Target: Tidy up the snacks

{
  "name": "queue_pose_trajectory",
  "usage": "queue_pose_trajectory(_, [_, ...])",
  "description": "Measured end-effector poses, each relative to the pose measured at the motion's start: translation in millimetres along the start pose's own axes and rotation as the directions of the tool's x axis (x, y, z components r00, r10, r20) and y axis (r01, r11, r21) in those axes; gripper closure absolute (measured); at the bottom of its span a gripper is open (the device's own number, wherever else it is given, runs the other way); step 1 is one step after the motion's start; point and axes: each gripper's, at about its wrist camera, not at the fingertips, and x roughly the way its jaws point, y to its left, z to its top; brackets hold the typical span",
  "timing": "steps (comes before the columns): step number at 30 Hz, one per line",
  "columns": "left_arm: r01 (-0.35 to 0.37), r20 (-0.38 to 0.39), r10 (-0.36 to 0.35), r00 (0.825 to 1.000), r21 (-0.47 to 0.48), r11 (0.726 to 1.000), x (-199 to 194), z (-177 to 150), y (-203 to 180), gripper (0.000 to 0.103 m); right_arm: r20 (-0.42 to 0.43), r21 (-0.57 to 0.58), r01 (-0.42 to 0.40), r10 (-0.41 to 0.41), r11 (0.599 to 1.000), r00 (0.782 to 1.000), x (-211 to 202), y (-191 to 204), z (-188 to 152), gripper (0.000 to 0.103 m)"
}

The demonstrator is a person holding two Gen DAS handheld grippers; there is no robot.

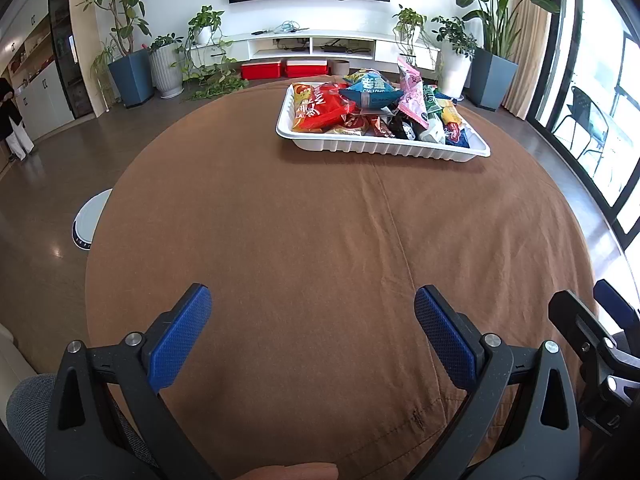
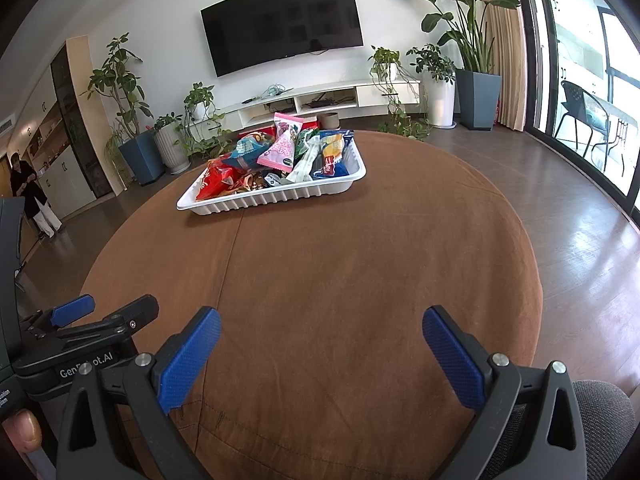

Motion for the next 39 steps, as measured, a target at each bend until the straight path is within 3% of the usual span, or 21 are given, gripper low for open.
queue_pose_trajectory(32, [0.011,0.001,-0.011,1.0,0.002,1.0,0.3,0.1,-1.3,0.0,-0.003,0.002,-0.001,0.001,1.0,1.0,-1.3,0.5,0.9,0.0])
queue_pose_trajectory(39, [0.007,0.045,-0.007,0.999,0.003,1.0,-7.9,3.3,-1.4,0.0,-0.004,0.001,-0.001,0.001,1.0,1.0,-0.8,0.2,0.4,0.0])
